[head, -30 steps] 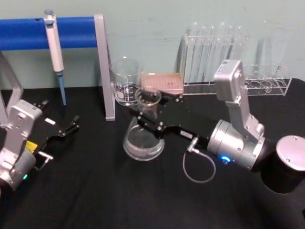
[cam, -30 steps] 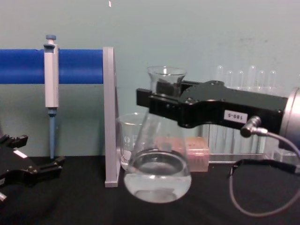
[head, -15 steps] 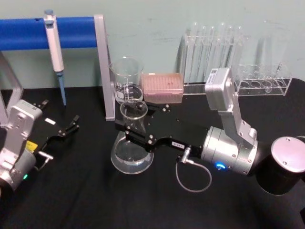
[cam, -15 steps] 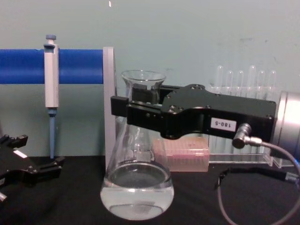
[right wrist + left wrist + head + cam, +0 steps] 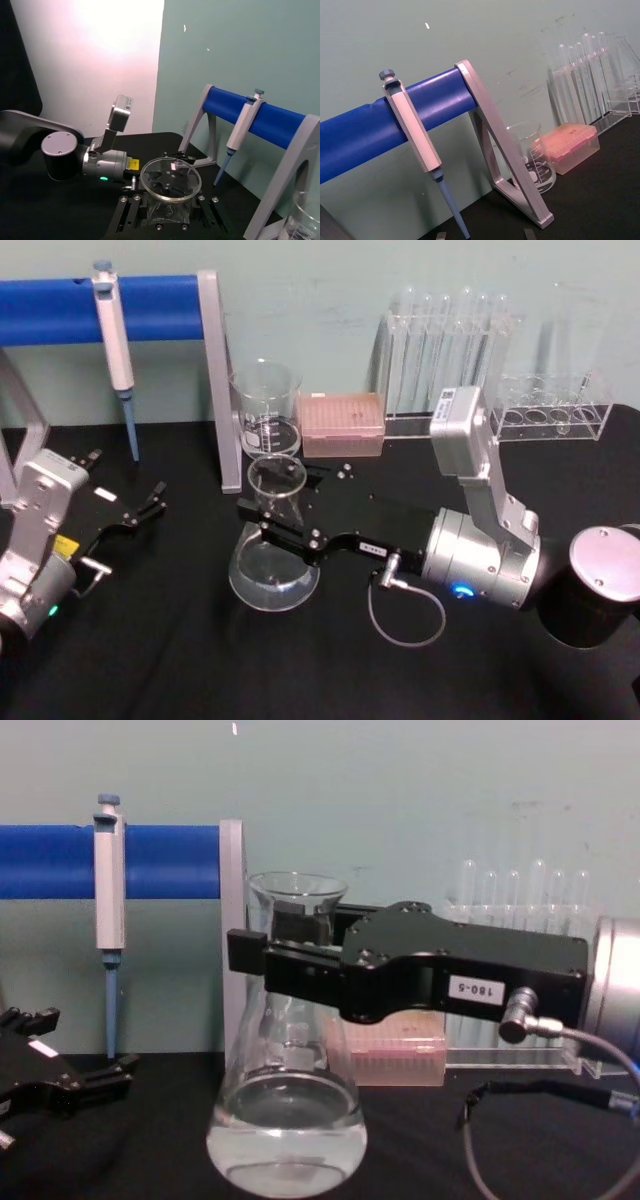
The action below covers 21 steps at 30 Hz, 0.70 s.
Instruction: Grasp the erlenmeyer flask with one hand, shake it three times, then place it back.
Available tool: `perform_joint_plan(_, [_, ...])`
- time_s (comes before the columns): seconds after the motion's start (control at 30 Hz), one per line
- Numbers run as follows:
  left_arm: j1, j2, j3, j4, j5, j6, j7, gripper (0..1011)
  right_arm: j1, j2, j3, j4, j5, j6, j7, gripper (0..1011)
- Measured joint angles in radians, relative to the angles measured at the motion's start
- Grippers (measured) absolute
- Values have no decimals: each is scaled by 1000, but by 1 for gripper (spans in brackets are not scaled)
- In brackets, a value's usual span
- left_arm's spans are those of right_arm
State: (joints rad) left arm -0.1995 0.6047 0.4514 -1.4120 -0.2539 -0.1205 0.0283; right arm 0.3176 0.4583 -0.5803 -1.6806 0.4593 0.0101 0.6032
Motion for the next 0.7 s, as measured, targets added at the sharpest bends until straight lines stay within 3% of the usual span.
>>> perform_joint_plan(0.3, [0, 0, 0, 0, 0, 0, 0, 1001, 5, -4, 24, 22, -1, -5, -50, 451])
perform_joint_plan(0.7, [0, 0, 0, 0, 0, 0, 0, 1001, -2, -20, 104, 56, -26, -5, -149, 451])
